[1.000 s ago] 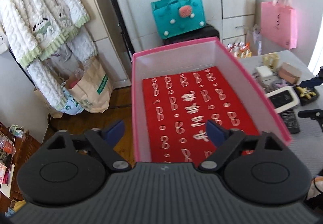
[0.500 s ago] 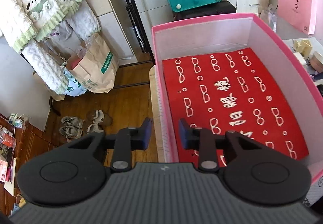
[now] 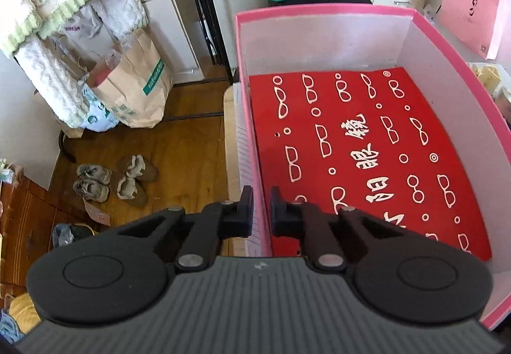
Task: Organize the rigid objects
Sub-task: 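Reach the right gripper to the white wifi router and grasp it, then carry the router into the pink box and release it with the right gripper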
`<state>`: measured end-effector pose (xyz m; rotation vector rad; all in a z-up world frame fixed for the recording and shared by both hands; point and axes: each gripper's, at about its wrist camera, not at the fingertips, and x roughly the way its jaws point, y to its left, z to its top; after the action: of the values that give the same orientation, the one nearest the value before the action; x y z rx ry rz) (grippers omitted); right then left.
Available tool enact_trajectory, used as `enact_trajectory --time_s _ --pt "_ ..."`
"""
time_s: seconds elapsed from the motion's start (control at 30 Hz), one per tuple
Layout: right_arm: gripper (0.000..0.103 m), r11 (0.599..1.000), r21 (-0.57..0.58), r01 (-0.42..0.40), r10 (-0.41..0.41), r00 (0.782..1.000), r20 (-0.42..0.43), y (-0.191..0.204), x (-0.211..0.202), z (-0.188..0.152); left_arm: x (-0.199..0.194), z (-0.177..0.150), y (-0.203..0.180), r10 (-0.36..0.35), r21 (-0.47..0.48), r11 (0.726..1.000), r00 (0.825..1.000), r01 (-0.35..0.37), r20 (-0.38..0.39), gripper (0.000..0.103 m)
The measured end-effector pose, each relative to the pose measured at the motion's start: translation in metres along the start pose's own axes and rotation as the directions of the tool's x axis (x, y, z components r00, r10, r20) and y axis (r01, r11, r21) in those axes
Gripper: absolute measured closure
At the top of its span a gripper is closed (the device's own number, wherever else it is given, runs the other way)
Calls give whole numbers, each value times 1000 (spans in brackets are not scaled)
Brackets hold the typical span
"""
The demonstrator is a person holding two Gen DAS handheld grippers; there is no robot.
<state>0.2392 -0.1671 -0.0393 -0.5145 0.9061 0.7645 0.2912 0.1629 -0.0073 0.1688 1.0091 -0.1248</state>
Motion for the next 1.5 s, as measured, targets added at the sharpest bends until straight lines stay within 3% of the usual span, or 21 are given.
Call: enact_trajectory --time_s 0.2,0.33,0.83,1.03,1.17,1.27,1.4,1.5 --pt "38 997 -64 32 -32 999 1 8 7 1 -4 -1 -11 63 39 997 997 -64 45 97" --pt "38 998 -22 62 -62 998 7 10 5 4 -9 -2 -12 64 47 997 996 -67 61 98" --pt "38 992 114 57 -78 979 187 8 -54 5 -24 -7 -36 65 135 987 988 -84 139 98" --pt "38 987 147 58 -95 960 264 8 -81 14 -25 -11 -41 26 140 989 988 -47 150 98" --pt "38 991 126 43 -81 947 311 13 -95 34 -20 -12 -40 10 117 993 991 -26 134 98" --pt "38 996 87 -12 -17 944 329 19 -96 60 -20 -16 -38 8 90 996 988 -23 156 98" --pt "38 997 8 -79 73 953 294 40 -79 105 -20 -20 -37 7 65 998 983 -19 185 98" --pt "38 995 -56 -81 92 965 246 49 -56 137 -20 -20 -34 -3 50 999 981 -6 192 98"
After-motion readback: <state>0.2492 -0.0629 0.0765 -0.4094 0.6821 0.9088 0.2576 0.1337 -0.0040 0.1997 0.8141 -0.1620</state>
